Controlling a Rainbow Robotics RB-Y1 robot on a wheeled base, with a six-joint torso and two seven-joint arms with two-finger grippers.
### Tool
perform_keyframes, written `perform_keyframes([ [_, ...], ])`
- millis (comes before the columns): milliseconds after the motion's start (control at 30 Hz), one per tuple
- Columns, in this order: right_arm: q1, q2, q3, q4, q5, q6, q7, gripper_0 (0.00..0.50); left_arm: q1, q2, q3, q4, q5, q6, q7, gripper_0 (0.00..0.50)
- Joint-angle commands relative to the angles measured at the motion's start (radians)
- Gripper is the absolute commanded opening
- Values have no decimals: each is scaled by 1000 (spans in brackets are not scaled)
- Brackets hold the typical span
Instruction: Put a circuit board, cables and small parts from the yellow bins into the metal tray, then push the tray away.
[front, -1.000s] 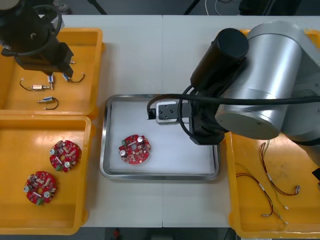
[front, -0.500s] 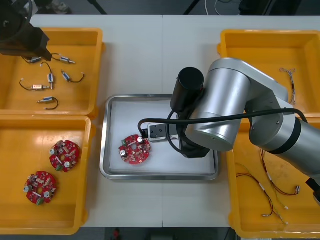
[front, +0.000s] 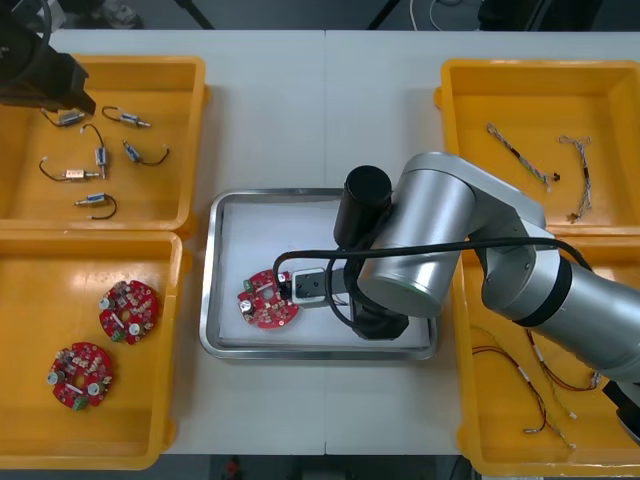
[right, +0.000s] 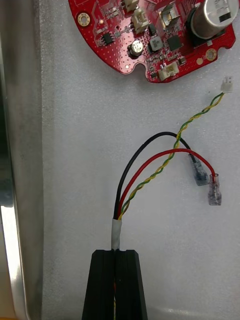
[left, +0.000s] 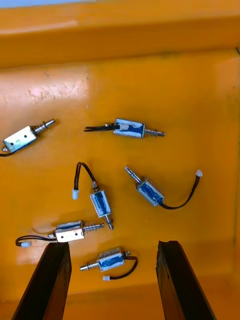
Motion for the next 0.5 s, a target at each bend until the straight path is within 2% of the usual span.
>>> perform_keyframes([
  [33,30,25,20,-12,3,-10,-29,0,-82,41,22,65,-18,-78,-83,500],
  [100,32,25,29,-12,22,-11,-32,1,-93,41,22,122,-18,-131,-127,500],
  [133,32,25,32,-12,29,-10,-32,26,-94,39,22,134,-18,-144,-139,500],
  [233,38,28,38,-12,61,-19,-35,146,-103,33,24,194,-18,-203,-187,500],
  [300,44,30,38,-12,72,-36,-41,338,-107,27,22,226,-18,-245,-216,500],
  [333,44,31,38,-12,70,-40,-43,383,-107,26,22,237,-18,-262,-227,500],
  [400,44,33,40,-14,70,-42,-47,409,-107,23,24,252,-19,-286,-231,500],
  [467,44,36,38,-15,70,-44,-52,410,-105,21,22,263,-22,-306,-238,500],
  [500,44,36,38,-18,72,-42,-55,469,-105,15,24,268,-25,-321,-242,500],
])
